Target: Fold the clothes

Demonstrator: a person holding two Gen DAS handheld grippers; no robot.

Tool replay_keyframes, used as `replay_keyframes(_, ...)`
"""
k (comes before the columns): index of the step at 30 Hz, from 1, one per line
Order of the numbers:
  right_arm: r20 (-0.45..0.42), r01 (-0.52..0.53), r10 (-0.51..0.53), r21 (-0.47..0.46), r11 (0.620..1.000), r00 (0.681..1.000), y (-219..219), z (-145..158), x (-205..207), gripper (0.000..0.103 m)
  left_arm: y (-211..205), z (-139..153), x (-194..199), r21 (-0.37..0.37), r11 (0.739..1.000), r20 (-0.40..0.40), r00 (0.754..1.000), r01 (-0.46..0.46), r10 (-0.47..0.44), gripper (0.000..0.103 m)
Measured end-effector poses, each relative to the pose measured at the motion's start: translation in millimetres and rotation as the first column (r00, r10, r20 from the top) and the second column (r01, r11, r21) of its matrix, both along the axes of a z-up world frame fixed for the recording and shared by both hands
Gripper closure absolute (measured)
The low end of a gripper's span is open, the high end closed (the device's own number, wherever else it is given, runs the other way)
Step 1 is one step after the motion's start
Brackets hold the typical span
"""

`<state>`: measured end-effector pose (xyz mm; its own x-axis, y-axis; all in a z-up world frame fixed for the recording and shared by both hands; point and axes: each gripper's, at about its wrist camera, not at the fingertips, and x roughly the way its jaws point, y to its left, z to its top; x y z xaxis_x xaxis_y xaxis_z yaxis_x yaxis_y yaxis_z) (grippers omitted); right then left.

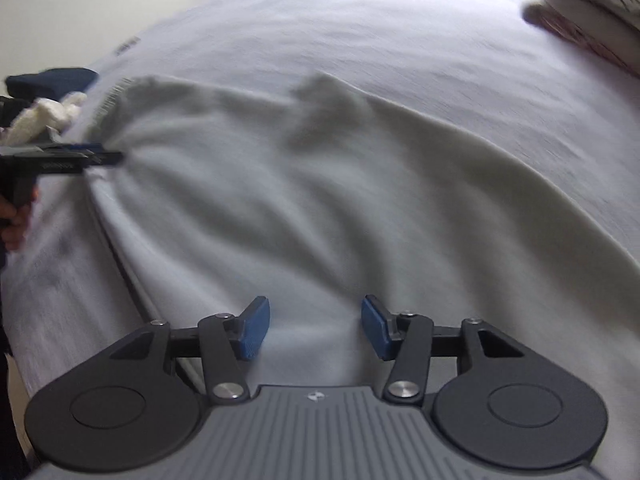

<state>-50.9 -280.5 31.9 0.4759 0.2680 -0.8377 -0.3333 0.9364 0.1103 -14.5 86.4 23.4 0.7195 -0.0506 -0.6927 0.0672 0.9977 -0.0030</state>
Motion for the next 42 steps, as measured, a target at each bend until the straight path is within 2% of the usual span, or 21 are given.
replay_keyframes(3, -0.033, 0.092, -0.095, -0.081, 0.992, 0.995, -40, 1, -6, 0.048, -1, 0, 0, 0.010, 1.000, -0.001, 1.000, 0.003, -0.003, 0.031)
replay_keyframes(6, -0.063, 0.133, -0.138, -0.066, 0.989, 0.988, -68, 3, -12, 0.048, -3, 0, -2, 0.029, 1.000, -0.001, 1.000, 0.004, -0.004, 0.031)
replay_keyframes(9, -0.069, 0.135, -0.142, -0.095, 0.986, 0.987, -78, 5, -20, 0.048, -7, 1, -4, 0.048, 0.999, -0.009, 1.000, 0.000, 0.001, 0.031)
replay_keyframes(11, -0.050, 0.147, -0.153, -0.108, 0.983, 0.987, -81, 9, -23, 0.047, -7, 3, -4, 0.045, 0.999, -0.013, 1.000, -0.005, 0.005, 0.031)
replay_keyframes(13, 0.011, 0.190, -0.190, -0.134, 0.973, 0.982, -80, 17, -24, 0.043, -6, 6, -4, 0.029, 0.999, -0.004, 1.000, -0.014, 0.014, 0.031)
replay_keyframes(15, 0.074, 0.228, -0.220, -0.128, 0.965, 0.973, -74, 23, -22, 0.031, -9, 11, -7, 0.006, 1.000, 0.021, 1.000, -0.002, 0.002, 0.029)
replay_keyframes(17, 0.111, 0.253, -0.243, -0.092, 0.963, 0.964, -63, 25, -18, 0.026, -19, 15, -9, 0.000, 0.999, 0.037, 0.998, 0.045, -0.045, 0.027)
replay_keyframes(19, 0.098, 0.187, -0.176, -0.116, 0.975, 0.979, -43, 18, -13, 0.026, -30, 15, -10, 0.026, 0.997, 0.048, 0.996, 0.077, -0.078, 0.026)
replay_keyframes(22, 0.047, 0.103, -0.097, -0.156, 0.982, 0.994, -23, 7, -7, 0.026, -38, 7, -5, 0.054, 0.995, 0.011, 0.997, 0.081, -0.081, 0.024)
replay_keyframes(24, -0.006, 0.084, -0.086, -0.166, 0.983, 0.996, -25, -1, -7, 0.026, -34, 4, -4, 0.043, 0.997, -0.006, 0.998, 0.070, -0.070, 0.020)
replay_keyframes(26, 0.008, 0.151, -0.152, -0.184, 0.971, 0.988, -47, -1, -11, 0.025, -29, 1, -3, 0.033, 0.998, -0.023, 0.998, 0.059, -0.058, 0.020)
replay_keyframes(28, 0.065, 0.295, -0.288, -0.182, 0.938, 0.955, -83, 6, -16, 0.025, -26, 0, -4, 0.028, 0.998, -0.028, 0.998, 0.056, -0.055, 0.020)
replay_keyframes(29, 0.103, 0.391, -0.379, -0.174, 0.904, 0.920, -106, 10, -20, 0.025, -25, 0, -5, 0.027, 0.998, -0.027, 0.998, 0.056, -0.055, 0.020)
replay_keyframes(31, 0.145, 0.580, -0.564, -0.108, 0.807, 0.813, -155, 13, -32, 0.025, -25, -1, -5, 0.028, 0.998, -0.026, 0.998, 0.054, -0.054, 0.020)
replay_keyframes(33, 0.135, 0.717, -0.710, -0.005, 0.697, 0.691, -199, 13, -47, 0.025, -26, 0, -4, 0.024, 0.999, -0.029, 0.998, 0.048, -0.048, 0.020)
replay_keyframes(34, 0.126, 0.741, -0.739, 0.040, 0.670, 0.661, -212, 12, -52, 0.025, -26, 0, -3, 0.021, 0.999, -0.032, 0.999, 0.045, -0.044, 0.020)
replay_keyframes(35, 0.120, 0.755, -0.758, 0.081, 0.651, 0.641, -222, 11, -56, 0.025, -27, 0, -2, 0.019, 0.999, -0.034, 0.999, 0.041, -0.040, 0.020)
replay_keyframes(36, 0.123, 0.756, -0.763, 0.109, 0.646, 0.634, -227, 10, -58, 0.025, -27, 1, -1, 0.011, 0.999, -0.037, 0.999, 0.037, -0.036, 0.020)
replay_keyframes(40, 0.207, 0.734, -0.744, 0.137, 0.665, 0.635, -230, 12, -44, 0.026, -27, 3, 2, -0.028, 0.999, -0.048, 0.999, 0.018, -0.019, 0.020)
replay_keyframes(42, 0.231, 0.716, -0.722, 0.124, 0.687, 0.652, -229, 9, -28, 0.031, -28, 2, 3, -0.032, 0.999, -0.048, 0.999, 0.012, -0.014, 0.020)
